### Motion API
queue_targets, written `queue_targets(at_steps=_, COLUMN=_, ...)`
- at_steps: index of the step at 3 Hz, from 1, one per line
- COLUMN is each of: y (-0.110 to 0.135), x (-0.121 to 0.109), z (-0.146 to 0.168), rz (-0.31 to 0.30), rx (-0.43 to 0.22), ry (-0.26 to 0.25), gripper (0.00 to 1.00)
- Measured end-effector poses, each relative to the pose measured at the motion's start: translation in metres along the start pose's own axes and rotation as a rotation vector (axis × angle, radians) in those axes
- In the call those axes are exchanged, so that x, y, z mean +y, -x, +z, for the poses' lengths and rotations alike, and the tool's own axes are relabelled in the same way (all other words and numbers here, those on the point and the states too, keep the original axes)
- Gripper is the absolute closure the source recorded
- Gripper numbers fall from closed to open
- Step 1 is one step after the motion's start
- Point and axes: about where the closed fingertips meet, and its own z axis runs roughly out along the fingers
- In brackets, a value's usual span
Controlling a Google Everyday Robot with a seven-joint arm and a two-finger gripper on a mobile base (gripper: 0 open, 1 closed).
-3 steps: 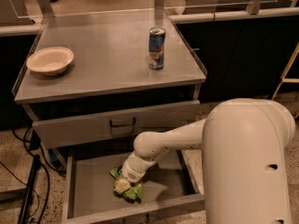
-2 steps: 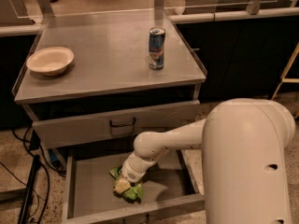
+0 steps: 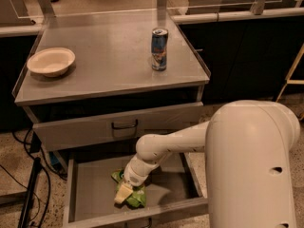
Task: Place green rice chip bag into middle drawer
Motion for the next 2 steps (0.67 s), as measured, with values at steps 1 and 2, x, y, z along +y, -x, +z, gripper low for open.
queue_targets(at_steps=1, y=0.0000, x=0.0001, z=0.0001, rz=0.000, rx=0.000, ry=0.000, gripper=0.00)
queue_targets(at_steps=2, y=0.0000, x=0.0001, z=0.0001, rz=0.000, rx=0.000, ry=0.000, gripper=0.00)
